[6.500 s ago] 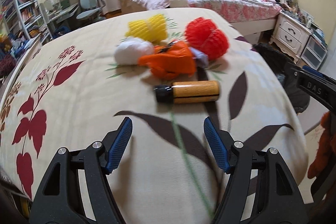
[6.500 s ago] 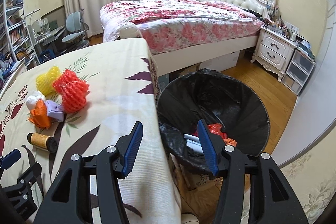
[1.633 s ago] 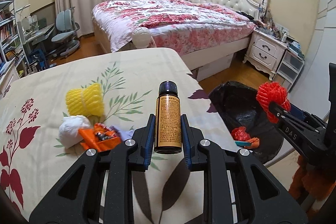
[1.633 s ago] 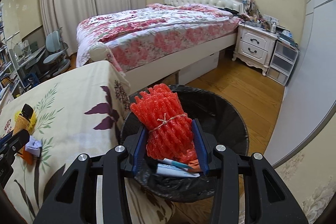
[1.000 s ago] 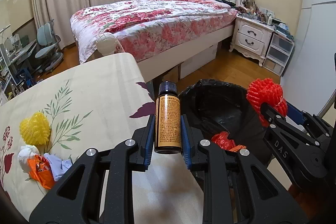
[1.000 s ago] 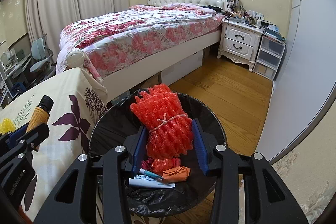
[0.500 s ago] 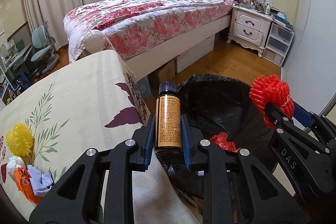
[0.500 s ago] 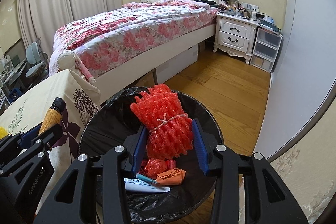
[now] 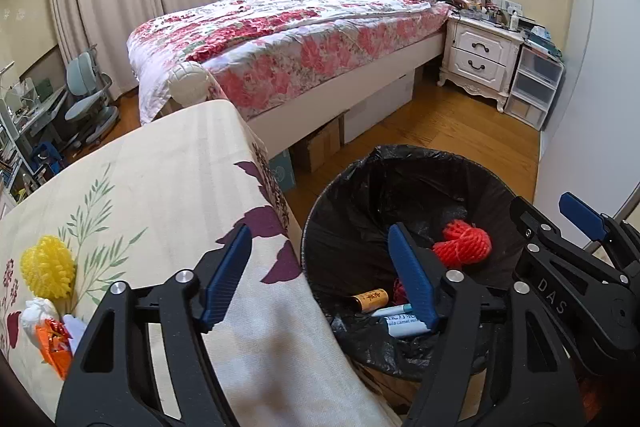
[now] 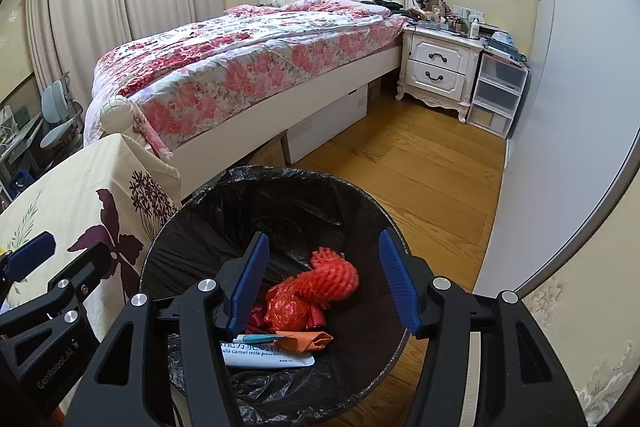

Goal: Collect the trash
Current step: 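Open both grippers over the bin, dropping the bottle and red net, then move both grippers back toward the remaining trash on the bed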

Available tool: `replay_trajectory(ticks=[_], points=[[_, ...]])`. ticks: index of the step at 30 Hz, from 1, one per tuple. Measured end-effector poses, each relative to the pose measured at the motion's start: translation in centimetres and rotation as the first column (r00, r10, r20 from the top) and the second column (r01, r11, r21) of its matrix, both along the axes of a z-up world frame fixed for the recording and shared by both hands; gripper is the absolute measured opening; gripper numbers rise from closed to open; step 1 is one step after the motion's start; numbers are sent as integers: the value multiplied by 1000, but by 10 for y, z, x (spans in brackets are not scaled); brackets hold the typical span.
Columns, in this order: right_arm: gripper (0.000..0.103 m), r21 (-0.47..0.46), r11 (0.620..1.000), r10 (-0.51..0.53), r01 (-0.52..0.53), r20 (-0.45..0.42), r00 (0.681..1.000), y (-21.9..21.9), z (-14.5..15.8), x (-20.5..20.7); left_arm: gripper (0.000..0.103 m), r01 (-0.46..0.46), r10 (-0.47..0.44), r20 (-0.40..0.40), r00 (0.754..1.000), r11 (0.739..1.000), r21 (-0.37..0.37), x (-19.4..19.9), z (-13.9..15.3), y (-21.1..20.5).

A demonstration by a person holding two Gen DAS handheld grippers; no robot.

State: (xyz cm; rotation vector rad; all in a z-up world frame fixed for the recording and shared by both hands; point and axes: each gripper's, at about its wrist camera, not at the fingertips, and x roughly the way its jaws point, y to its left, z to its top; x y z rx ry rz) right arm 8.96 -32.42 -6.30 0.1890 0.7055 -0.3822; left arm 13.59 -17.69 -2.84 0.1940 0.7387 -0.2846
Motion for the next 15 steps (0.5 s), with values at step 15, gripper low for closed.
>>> replay_trajectory(ticks=[15], points=[[60, 27, 995, 97, -97, 7, 995, 39, 6, -12, 78, -115, 115, 0, 993, 993, -13, -29, 13, 63]])
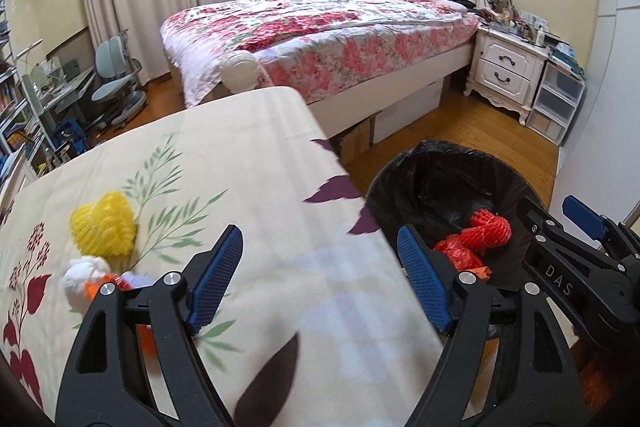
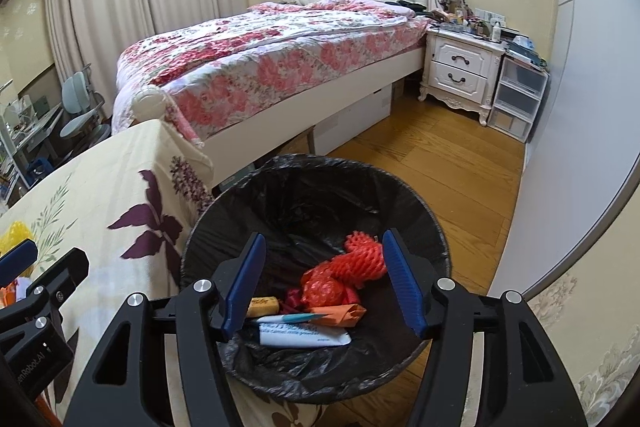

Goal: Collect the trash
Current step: 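Move both grippers back toward the remaining trash on the bed, then grasp the orange plastic bag with the left gripper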

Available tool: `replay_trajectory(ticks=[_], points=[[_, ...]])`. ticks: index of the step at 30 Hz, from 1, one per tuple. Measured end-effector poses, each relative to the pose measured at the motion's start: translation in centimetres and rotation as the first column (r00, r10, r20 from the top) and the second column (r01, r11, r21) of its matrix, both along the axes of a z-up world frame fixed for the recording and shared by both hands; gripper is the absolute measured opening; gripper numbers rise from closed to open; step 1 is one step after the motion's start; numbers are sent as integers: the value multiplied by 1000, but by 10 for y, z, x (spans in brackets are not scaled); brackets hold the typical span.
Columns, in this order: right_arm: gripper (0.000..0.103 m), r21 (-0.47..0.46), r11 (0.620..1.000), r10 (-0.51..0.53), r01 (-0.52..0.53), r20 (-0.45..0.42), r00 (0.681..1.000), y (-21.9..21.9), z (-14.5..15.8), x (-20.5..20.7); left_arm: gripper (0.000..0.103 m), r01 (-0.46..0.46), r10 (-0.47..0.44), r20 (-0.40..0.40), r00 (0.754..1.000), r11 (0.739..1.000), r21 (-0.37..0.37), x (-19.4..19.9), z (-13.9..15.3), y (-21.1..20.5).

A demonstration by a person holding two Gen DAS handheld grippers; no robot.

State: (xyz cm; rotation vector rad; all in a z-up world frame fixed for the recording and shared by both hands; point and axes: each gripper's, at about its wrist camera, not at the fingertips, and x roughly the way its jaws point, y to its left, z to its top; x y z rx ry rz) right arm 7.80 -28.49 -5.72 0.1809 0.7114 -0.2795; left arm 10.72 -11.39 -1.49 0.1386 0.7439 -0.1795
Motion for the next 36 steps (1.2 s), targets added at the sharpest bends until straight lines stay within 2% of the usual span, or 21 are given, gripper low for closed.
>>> replay_trajectory(ticks=[14, 21, 36], points=[[60, -13, 989, 149, -149, -4, 989, 61, 6, -7, 78, -171, 171, -12, 985, 985, -28, -33, 3, 92], [60, -23, 979, 204, -204, -9, 979, 83, 6, -9, 78, -225, 224, -35, 974, 974, -31, -46, -4, 126], [60, -18, 968, 250, -251, -29, 968, 101, 0, -8, 78, -231, 227, -79, 971, 973, -32, -23, -16, 130]])
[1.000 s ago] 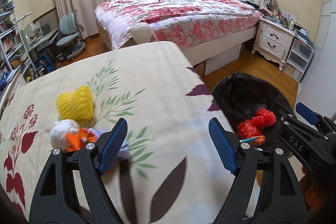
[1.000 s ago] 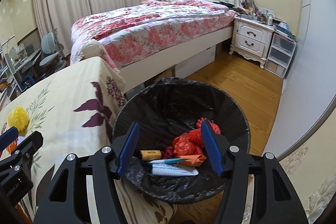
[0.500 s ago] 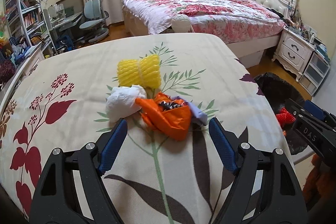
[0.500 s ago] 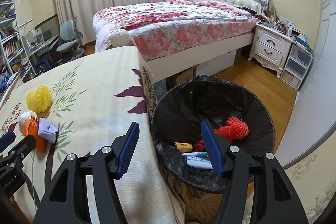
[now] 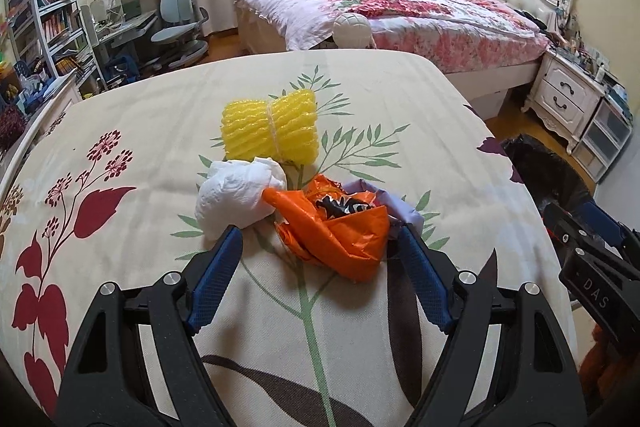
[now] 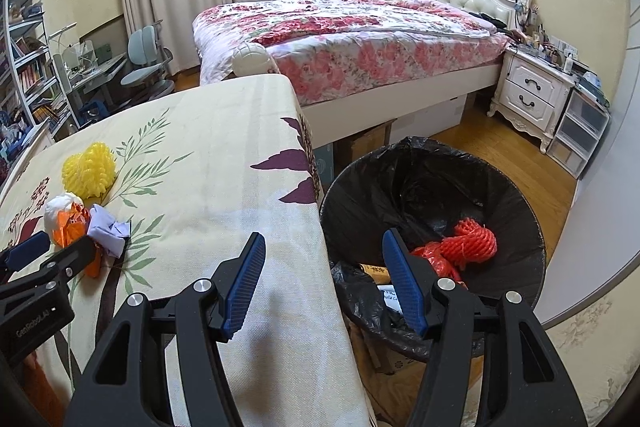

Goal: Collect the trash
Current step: 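Grasp the orange plastic bag with the left gripper, then grasp the lavender cloth with the right gripper while the left gripper holds the orange bag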

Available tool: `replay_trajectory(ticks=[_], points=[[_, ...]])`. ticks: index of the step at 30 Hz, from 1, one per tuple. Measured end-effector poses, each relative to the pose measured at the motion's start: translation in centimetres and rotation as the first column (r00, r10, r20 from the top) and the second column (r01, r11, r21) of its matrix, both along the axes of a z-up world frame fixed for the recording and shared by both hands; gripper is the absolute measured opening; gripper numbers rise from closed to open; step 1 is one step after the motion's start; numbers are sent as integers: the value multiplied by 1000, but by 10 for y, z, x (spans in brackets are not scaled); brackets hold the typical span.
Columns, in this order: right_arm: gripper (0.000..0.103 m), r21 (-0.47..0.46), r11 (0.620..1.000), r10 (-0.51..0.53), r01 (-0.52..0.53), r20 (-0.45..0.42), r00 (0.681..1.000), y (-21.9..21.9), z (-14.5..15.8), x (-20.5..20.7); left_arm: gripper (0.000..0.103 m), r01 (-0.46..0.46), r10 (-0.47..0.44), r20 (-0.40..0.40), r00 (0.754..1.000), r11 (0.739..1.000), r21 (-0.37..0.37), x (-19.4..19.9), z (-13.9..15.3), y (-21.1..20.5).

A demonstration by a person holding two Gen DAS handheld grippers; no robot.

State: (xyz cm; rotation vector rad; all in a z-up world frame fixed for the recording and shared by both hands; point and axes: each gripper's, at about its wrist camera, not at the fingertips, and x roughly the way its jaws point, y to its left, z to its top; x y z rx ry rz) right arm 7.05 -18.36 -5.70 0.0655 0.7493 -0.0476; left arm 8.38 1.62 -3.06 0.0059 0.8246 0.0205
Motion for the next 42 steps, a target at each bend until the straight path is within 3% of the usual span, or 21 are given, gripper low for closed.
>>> replay_trajectory(ticks=[2, 4, 6, 10, 23, 42], points=[[60, 1, 1000, 0, 0, 0, 1000, 0, 0, 0, 75, -1, 1, -6, 1000, 1000, 0, 2, -3, 0], [60, 2, 1000, 1, -1, -1, 1000, 0, 0, 0, 61, 7, -7, -20, 1000, 1000, -2, 3, -6, -1], [60, 1, 1000, 2, -2, -1, 1000, 1, 0, 1, 54, 20, -20, -30, 999, 1000, -9, 2, -9, -2], [60, 3, 1000, 9, -9, -1, 1000, 4, 0, 1, 49, 43, -43, -15, 999, 999, -12, -3, -7, -3], [60, -12, 996, 87, -87, 7, 996, 34, 6, -5, 48, 57, -57, -12, 998, 998, -12, -32, -6, 12], [64, 5, 953, 301, -301, -5, 953, 118, 13, -4, 48, -72, 72, 19, 997, 997, 1, -57, 2, 89]])
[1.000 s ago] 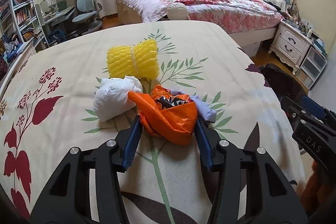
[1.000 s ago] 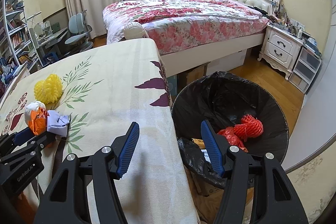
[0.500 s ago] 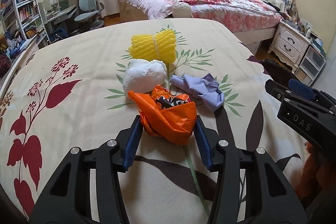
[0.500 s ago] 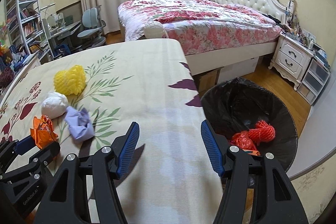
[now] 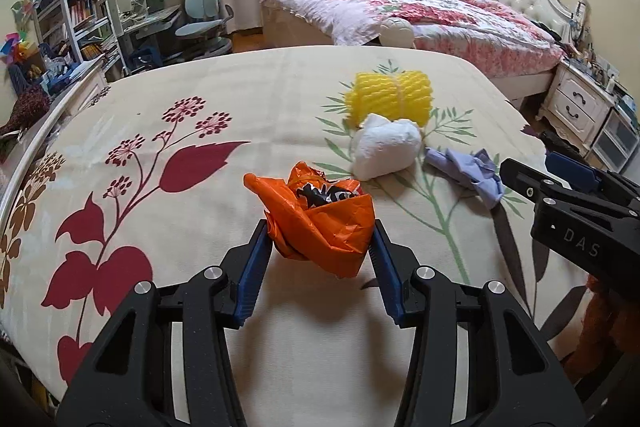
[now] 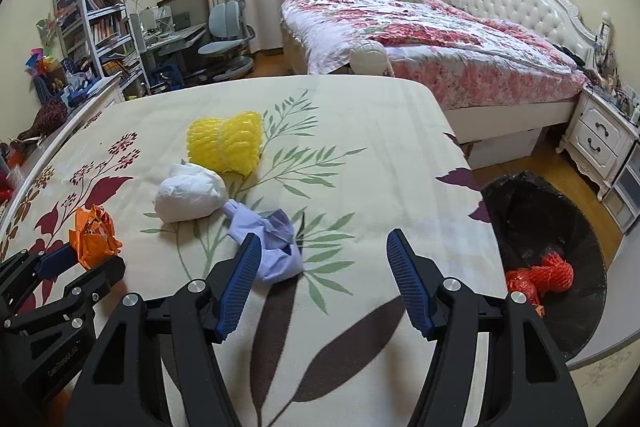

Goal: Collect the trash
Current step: 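Grasp the lavender cloth with the right gripper while the left gripper holds the orange bag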

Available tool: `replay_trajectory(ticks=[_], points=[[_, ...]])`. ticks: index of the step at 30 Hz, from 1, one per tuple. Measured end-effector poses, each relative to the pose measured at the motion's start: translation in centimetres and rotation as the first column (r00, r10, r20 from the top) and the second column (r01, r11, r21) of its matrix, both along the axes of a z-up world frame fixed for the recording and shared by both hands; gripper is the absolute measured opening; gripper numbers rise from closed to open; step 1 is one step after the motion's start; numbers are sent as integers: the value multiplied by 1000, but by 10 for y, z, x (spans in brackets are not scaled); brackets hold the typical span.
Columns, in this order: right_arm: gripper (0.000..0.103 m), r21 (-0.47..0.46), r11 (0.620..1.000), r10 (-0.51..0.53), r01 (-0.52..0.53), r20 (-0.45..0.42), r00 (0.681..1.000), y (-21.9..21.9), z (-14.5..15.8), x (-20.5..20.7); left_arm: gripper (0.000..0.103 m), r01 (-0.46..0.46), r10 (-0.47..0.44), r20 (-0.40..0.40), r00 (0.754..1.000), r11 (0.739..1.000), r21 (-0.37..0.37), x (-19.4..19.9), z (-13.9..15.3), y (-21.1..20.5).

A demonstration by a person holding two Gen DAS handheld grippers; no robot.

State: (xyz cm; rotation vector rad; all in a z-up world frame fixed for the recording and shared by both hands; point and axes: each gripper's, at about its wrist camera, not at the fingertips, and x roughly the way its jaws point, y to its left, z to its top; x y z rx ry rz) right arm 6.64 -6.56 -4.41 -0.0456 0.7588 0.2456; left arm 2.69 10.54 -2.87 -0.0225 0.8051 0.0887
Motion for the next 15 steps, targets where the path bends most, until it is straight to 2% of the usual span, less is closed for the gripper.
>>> replay_trajectory(ticks=[11, 15], points=[[63, -32, 997, 63, -66, -78, 995, 28, -16, 18, 48, -67, 67, 3, 998, 998, -7, 5, 1, 35], [47, -19, 997, 74, -77, -112, 991, 30, -22, 21, 48, -62, 62, 4, 998, 998, -15, 6, 1, 34]])
